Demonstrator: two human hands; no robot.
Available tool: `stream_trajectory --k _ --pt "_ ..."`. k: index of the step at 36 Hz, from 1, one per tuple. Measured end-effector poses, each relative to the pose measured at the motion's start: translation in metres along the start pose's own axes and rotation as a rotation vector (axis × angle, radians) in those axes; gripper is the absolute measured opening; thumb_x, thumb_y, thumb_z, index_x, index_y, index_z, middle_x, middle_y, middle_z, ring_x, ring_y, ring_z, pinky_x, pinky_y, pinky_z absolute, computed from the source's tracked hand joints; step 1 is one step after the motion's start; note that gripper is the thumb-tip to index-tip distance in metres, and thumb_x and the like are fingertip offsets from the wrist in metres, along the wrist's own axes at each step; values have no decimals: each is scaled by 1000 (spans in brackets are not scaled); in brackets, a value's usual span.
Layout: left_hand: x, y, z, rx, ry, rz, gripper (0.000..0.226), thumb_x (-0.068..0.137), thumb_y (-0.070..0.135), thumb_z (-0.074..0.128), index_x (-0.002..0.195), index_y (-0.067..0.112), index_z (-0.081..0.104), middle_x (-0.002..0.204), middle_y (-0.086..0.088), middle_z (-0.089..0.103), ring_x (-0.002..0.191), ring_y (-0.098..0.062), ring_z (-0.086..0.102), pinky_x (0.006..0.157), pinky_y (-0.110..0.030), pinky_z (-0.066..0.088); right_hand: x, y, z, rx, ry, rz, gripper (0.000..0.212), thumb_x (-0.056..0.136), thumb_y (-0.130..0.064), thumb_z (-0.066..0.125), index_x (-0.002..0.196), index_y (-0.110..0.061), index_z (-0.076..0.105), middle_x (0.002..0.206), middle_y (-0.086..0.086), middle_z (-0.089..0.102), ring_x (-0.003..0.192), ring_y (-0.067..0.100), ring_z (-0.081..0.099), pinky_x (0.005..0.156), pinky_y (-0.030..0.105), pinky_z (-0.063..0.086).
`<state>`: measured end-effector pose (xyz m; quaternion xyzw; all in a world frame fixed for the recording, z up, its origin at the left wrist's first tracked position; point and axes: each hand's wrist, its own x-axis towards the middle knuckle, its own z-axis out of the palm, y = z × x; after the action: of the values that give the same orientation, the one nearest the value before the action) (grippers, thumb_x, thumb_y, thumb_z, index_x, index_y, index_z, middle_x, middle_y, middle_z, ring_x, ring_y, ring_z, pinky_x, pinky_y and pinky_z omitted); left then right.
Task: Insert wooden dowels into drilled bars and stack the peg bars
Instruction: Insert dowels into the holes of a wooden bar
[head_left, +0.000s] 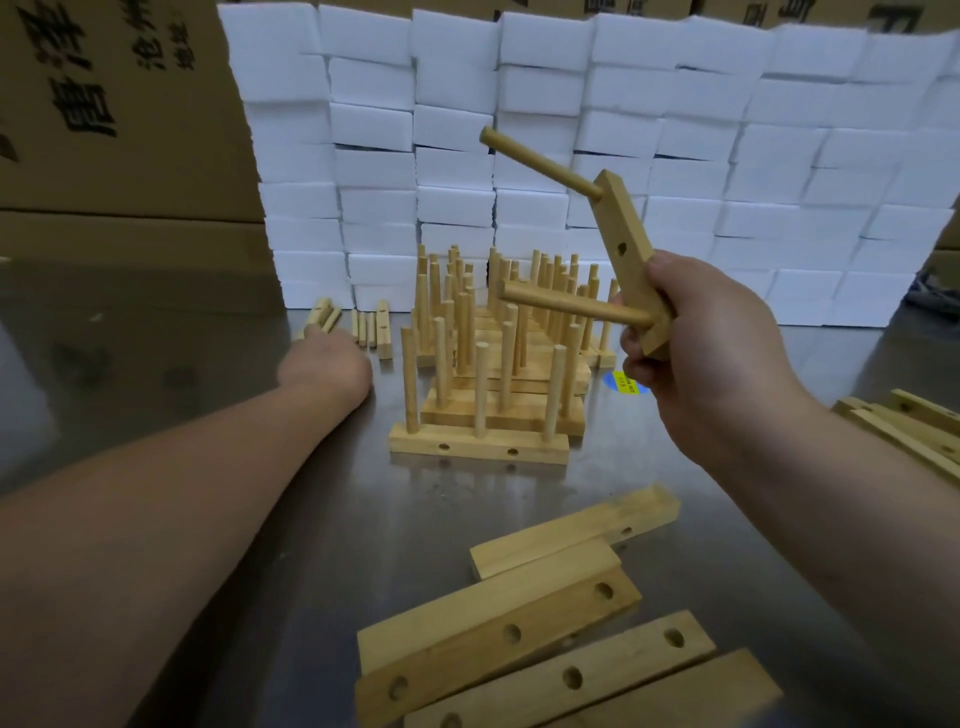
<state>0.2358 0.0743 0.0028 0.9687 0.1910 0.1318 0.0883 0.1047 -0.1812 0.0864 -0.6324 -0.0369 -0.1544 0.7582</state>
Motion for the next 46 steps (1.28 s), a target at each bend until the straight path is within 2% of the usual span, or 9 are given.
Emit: stream_trajectory --k 11,15,18,24,29,35,38,42,46 --pt "-25 -7 -1 -70 71 -40 22 92 16 43 113 13 47 115 -13 52 99 -30 52 67 -37 39 -1 -4 1 9 -21 10 19 93 -18 43 88 -15 61 52 -7 56 40 9 41 39 16 34" --pt "-30 -8 -6 60 0 111 37 94 29 37 129 21 45 132 -11 43 117 -30 41 87 -42 39 -2 -4 2 16 -20 22 17 92 -19 44 89 -16 61 51 -7 57 38 9 42 38 17 35" --pt "-32 -6 -10 107 -31 121 35 96 30 31 115 17 58 116 -11 53 111 -29 46 82 -38 40 -2 -4 2 7 -29 19 17 93 -19 44 91 -15 60 49 -7 56 38 9 42 38 17 35" --pt "-43 -9 -12 76 58 119 29 95 33 45 83 11 58 71 -4 48 70 -22 49 55 -30 36 -2 -6 2 -1 -39 24 18 93 -18 43 92 -15 61 48 -8 56 38 8 41 38 17 35" --pt "-49 -10 -15 -146 67 -53 16 92 19 50 93 6 59 80 -8 54 74 -24 50 54 -32 35 -2 -6 2 -11 -37 27 18 92 -18 43 91 -15 61 49 -8 56 38 9 42 39 15 35" --pt "-54 3 -47 -751 348 -212 30 99 17 35 120 6 51 118 -14 52 99 -30 53 75 -25 36 0 -7 -1 5 -54 18 23 95 -17 39 93 -22 62 51 -9 56 40 8 43 39 17 36" --pt "-64 16 -72 -970 399 -47 29 100 21 29 114 14 54 102 -8 49 79 -20 48 61 -18 37 2 -7 -2 -20 -104 4 31 96 -16 35 99 -30 62 54 -9 57 43 10 44 41 18 36" --pt "-90 30 -97 -888 351 352 29 99 23 35 118 22 57 88 7 44 61 -1 47 43 -8 33 2 -6 -2 -11 -146 21 34 95 -14 34 94 -33 62 55 -9 59 42 10 46 42 19 37" --pt "-109 38 -116 -725 282 619 27 96 23 44 115 27 62 80 9 48 64 5 45 51 -5 33 2 -6 -1 12 -197 46 34 94 -12 35 101 -28 64 55 -6 58 42 12 45 42 19 36"
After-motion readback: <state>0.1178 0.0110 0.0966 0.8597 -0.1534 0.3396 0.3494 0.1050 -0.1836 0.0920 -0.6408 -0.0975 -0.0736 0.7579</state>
